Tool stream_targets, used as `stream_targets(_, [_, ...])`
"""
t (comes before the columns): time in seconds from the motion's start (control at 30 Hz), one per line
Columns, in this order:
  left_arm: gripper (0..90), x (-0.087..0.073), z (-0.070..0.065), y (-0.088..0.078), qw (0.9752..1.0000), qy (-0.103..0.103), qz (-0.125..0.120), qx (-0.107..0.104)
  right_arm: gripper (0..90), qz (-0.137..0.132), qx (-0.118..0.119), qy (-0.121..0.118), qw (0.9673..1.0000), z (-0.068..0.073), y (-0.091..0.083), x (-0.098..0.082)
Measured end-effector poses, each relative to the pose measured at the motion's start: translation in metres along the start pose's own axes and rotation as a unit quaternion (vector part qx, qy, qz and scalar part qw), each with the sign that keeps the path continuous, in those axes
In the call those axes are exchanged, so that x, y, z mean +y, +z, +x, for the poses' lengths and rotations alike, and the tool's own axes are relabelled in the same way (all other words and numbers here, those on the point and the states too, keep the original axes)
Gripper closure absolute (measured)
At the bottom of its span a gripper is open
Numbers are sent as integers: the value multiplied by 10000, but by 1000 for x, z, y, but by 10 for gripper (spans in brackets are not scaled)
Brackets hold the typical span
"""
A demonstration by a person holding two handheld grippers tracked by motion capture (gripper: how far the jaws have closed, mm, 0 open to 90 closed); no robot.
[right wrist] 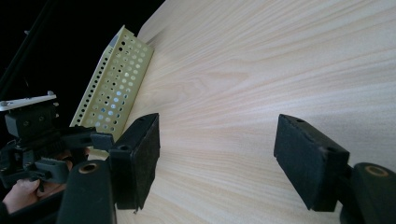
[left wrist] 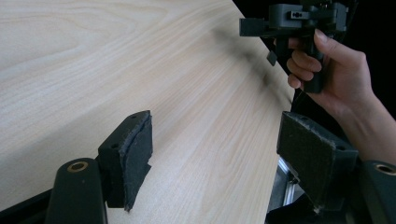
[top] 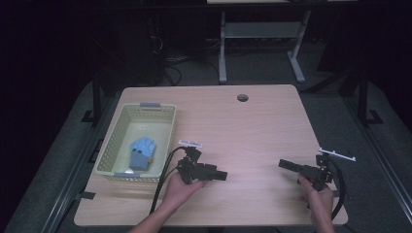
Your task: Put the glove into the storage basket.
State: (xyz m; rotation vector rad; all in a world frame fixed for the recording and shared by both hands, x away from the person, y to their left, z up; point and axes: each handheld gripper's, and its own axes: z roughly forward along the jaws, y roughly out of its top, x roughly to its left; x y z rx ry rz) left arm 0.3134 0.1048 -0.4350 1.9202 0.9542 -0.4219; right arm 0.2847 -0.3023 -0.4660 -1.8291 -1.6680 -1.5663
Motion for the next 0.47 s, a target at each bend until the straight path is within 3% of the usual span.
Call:
stream_targets(0.3, [264, -18, 1, 0, 9998, 148, -102, -36, 291, 31, 20, -76, 10000, 0, -4, -14])
stream_targets(0.4, [264, -25, 0, 0, 9996, 217, -149, -59, 285, 25, 92, -223, 9997, 5, -5, -19])
stream_targets(0.47, [264, -26, -1, 1, 9996, 251, -57, -77, 281, 22, 161, -307, 9994, 9, -6, -21])
